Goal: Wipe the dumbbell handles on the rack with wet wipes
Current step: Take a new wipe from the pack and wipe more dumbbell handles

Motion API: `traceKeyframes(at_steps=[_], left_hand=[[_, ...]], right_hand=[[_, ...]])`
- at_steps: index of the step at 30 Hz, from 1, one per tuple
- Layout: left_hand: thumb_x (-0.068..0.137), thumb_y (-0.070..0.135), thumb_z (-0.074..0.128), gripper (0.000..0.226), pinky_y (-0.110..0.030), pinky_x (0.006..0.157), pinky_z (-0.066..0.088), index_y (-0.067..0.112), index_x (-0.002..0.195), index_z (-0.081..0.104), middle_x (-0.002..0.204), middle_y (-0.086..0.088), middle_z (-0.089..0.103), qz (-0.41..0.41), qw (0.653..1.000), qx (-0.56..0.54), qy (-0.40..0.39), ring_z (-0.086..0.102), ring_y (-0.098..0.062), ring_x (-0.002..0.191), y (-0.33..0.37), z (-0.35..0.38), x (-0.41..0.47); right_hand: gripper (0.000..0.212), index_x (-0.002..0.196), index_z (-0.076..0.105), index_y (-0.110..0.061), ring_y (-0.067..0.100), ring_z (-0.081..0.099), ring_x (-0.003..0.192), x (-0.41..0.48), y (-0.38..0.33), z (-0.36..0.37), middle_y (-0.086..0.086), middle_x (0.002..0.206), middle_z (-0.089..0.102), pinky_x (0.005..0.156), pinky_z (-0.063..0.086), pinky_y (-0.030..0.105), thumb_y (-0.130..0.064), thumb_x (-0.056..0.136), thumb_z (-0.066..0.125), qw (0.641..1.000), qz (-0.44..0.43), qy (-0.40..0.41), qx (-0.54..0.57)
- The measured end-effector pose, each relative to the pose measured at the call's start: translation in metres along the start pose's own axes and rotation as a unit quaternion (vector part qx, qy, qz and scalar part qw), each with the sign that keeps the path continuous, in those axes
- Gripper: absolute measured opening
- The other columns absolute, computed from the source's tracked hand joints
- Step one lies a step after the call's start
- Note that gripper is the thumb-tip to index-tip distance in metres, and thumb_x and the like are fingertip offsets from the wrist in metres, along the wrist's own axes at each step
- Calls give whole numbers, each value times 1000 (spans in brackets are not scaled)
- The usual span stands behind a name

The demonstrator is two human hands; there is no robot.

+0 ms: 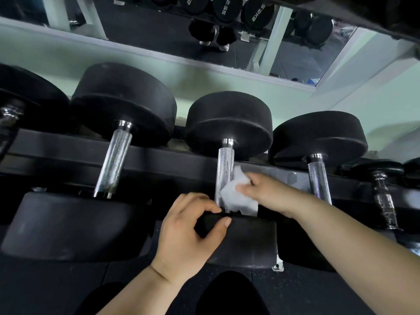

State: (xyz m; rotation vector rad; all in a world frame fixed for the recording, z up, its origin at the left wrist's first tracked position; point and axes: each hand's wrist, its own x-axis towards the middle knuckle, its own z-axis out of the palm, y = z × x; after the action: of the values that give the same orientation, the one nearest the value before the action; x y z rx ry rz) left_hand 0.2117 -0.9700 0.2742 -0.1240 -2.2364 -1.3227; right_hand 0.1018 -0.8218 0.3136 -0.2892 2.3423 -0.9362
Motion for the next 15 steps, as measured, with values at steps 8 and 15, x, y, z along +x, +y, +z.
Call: traceKeyframes(at_steps=[8, 15], left_hand=[[72, 39, 58, 15, -3, 81, 36, 30, 82, 52, 79, 28, 48, -4, 1000, 7, -7, 49, 5, 83, 0, -1, 0], [73, 38, 57, 14, -3, 81, 35, 29, 82, 51, 92, 14, 52, -1, 1000, 13, 0, 49, 1, 82, 0, 0, -1]], right_hand=[[56, 141, 30, -20, 14, -6, 142, 29, -11, 3, -1, 154, 7, 104, -17, 17, -46, 92, 27, 846, -278, 42, -453], [58, 127, 50, -16, 17, 19, 140, 44, -28, -6, 2, 145, 37, 108, -13, 22, -49, 93, 17, 729, -357, -39, -583]])
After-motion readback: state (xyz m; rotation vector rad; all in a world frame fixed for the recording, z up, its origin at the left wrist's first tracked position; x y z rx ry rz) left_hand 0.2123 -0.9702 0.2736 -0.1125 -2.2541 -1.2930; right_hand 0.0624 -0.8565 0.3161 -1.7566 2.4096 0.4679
